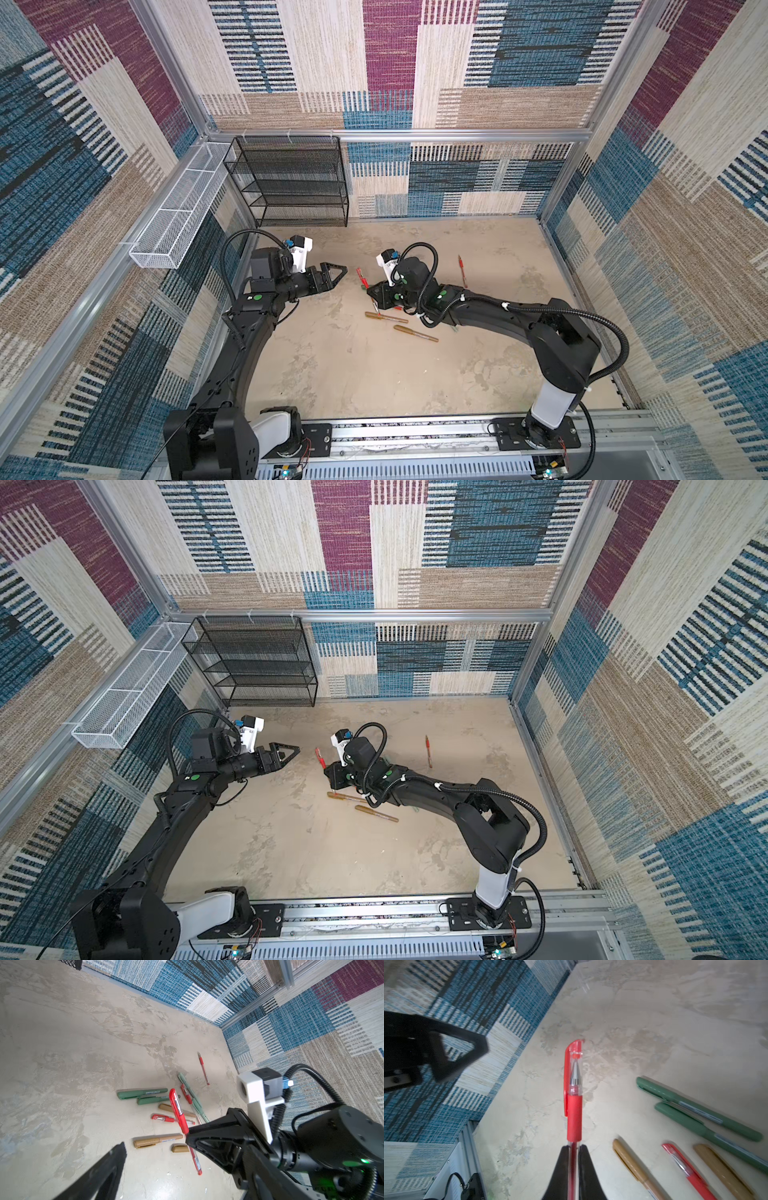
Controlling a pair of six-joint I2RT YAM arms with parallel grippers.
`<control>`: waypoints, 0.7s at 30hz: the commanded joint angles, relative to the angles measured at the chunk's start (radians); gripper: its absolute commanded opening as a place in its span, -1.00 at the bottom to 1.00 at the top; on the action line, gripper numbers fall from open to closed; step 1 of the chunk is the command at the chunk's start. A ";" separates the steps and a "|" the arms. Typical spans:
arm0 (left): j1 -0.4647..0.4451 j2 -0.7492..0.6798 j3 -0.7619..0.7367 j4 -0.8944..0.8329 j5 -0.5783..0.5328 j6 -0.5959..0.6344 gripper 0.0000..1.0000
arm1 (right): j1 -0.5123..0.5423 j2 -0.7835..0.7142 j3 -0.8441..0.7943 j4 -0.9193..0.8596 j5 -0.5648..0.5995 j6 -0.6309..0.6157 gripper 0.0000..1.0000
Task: Open the pen caps
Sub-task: 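Bring the second pen toward the left gripper while the left gripper reaches its cap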
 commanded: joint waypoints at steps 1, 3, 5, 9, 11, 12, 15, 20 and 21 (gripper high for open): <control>0.001 0.009 0.003 0.054 0.030 -0.058 0.72 | 0.019 0.000 0.037 0.094 -0.034 0.000 -0.91; 0.000 0.013 0.004 0.053 0.021 -0.057 0.67 | 0.029 -0.006 0.036 0.109 -0.052 -0.002 -0.91; 0.000 0.015 -0.007 0.067 0.018 -0.058 0.59 | 0.037 -0.018 0.022 0.141 -0.063 -0.006 -0.92; 0.000 0.021 0.005 0.063 0.027 -0.074 0.35 | 0.038 -0.002 0.052 0.126 -0.097 -0.011 -0.93; 0.000 0.020 0.008 0.067 0.031 -0.073 0.24 | 0.045 -0.004 0.054 0.136 -0.112 -0.013 -0.93; 0.000 0.020 0.004 0.075 0.030 -0.068 0.19 | 0.047 -0.006 0.049 0.145 -0.114 -0.013 -0.93; -0.001 0.024 0.004 0.075 0.020 -0.070 0.02 | 0.052 0.011 0.051 0.156 -0.129 -0.008 -0.93; 0.002 0.018 0.005 0.078 0.030 -0.070 -0.28 | 0.067 0.018 0.058 0.160 -0.145 -0.014 -0.94; 0.001 0.020 0.001 0.086 0.030 -0.071 -0.40 | 0.068 0.021 0.058 0.163 -0.143 -0.017 -0.94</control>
